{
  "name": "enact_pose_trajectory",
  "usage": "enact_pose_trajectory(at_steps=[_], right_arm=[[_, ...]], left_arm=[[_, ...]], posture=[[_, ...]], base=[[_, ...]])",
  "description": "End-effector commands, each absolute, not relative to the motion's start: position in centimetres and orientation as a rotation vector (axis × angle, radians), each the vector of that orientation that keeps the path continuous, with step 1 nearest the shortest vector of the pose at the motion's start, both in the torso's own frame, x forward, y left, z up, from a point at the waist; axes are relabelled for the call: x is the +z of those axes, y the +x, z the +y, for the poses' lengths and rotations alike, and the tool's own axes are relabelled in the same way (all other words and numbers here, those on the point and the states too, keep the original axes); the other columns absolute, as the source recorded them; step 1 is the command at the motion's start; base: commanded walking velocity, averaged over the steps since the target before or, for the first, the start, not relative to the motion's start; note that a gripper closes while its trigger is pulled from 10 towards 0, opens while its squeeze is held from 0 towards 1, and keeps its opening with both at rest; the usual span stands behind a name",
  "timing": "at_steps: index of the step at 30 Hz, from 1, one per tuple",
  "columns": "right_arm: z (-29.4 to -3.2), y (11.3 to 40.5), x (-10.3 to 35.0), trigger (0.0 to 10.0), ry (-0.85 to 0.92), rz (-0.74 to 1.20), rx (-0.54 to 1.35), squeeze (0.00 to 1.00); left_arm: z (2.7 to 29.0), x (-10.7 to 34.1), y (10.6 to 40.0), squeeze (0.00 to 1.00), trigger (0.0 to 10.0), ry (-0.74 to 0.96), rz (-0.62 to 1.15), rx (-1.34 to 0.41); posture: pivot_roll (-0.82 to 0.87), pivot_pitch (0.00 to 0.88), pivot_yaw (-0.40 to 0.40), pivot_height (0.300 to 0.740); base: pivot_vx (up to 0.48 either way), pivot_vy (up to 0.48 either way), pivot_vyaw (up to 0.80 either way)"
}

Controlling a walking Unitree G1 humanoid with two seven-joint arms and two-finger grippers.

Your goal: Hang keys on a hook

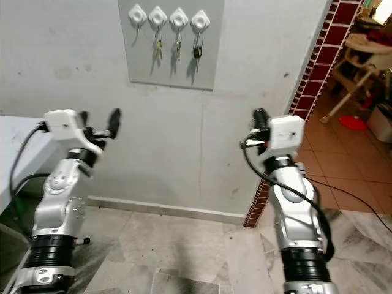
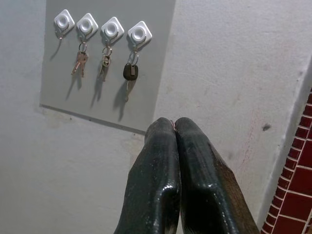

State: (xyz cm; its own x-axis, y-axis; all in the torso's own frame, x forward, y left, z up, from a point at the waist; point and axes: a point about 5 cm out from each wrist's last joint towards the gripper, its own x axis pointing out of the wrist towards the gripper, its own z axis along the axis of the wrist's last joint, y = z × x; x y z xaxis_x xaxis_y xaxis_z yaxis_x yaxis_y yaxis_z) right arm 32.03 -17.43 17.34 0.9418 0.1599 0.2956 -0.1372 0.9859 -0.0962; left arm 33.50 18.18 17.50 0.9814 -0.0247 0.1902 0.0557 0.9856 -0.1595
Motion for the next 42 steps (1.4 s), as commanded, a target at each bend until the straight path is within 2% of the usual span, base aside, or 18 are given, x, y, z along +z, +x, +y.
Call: enact_pose_trajectory(at_steps=[1, 42], right_arm=[[-17.91, 32.09, 17.96, 10.0, -0.079, -0.325, 0.141, 0.00], [-17.91, 31.86, 17.86, 10.0, -0.072, -0.317, 0.141, 0.00]], left_arm=[[17.42, 17.46, 33.69, 0.00, 10.0, -0.174, -0.178, -0.061], [17.76, 17.06, 33.67, 0.00, 10.0, -0.200, -0.146, -0.048]], posture=[[-0.04, 0.000, -0.042, 0.740], [-0.04, 0.000, -0.041, 0.740]], base=[[0.000, 0.259, 0.00], [0.000, 0.351, 0.00]])
